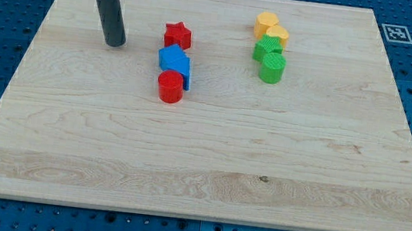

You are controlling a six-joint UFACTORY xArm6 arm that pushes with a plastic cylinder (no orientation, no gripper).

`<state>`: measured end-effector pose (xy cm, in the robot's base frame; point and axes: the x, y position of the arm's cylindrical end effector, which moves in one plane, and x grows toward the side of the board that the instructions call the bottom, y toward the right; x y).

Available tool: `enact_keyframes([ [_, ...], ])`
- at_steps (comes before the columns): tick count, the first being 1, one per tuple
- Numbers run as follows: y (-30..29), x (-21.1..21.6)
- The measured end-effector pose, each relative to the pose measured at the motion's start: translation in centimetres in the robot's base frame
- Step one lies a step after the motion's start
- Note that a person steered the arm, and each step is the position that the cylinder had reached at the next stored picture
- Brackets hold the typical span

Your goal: Touch the left of the blue cube

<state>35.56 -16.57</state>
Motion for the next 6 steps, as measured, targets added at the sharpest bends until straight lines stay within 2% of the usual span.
enact_keyframes([
  [2,0.8,2.2],
  [6,7.7,1.9],
])
